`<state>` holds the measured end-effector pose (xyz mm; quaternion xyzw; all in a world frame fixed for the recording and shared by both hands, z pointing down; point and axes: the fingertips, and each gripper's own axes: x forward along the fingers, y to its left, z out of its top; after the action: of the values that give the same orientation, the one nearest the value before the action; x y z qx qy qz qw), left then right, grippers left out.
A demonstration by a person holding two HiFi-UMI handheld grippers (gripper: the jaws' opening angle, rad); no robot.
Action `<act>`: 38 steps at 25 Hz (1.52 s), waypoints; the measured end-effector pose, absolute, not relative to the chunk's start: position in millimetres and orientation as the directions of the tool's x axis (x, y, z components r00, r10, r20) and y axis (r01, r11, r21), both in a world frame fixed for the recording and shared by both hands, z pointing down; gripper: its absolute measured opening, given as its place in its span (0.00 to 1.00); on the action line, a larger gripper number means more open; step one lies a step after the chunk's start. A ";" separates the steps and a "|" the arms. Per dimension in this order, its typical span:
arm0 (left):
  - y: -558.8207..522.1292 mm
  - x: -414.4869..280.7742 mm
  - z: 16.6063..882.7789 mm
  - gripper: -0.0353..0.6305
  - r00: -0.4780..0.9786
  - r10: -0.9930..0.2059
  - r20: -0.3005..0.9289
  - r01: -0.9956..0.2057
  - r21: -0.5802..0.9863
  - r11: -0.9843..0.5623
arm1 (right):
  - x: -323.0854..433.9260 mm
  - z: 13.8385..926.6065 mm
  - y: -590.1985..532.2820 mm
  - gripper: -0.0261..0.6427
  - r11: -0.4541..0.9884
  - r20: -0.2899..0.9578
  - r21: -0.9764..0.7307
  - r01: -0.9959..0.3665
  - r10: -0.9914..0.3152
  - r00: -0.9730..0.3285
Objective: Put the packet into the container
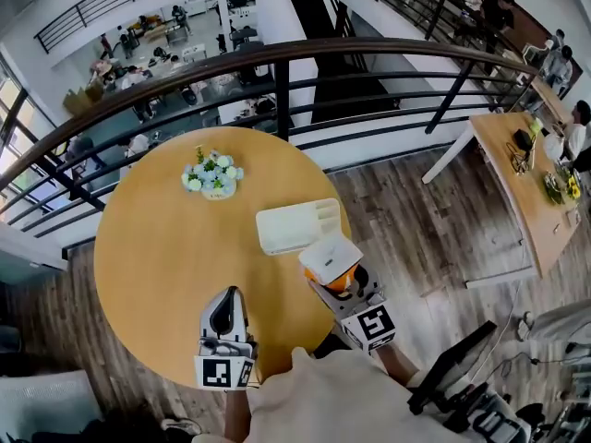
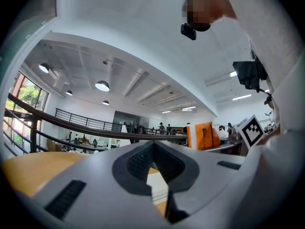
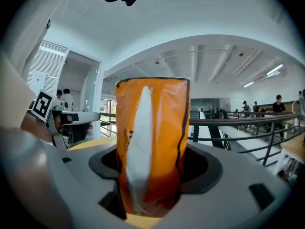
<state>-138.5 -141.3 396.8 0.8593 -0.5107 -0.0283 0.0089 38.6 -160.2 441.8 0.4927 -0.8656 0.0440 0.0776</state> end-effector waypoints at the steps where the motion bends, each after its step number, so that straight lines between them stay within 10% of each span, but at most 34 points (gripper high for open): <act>1: -139.6 -138.2 399.5 0.06 0.473 -0.881 -0.029 -0.879 0.050 -0.474 | 38.5 444.5 -158.8 0.54 0.515 0.188 -0.005 -0.857 -0.841 -0.507; 20: -185.7 -120.4 463.1 0.06 0.513 -0.842 0.168 -0.858 0.127 -0.498 | 60.9 511.3 -187.1 0.54 0.470 0.362 -0.096 -0.878 -0.805 -0.470; 38: -198.8 -160.2 476.5 0.06 0.387 -0.903 0.185 -0.918 0.167 -0.359 | 30.2 517.7 -248.9 0.54 0.628 0.417 0.150 -0.763 -0.740 -0.527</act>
<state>-160.2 -198.8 476.5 0.8239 -0.5526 0.0303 0.1218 30.2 -248.9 517.7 0.4304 -0.8735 0.0257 0.2262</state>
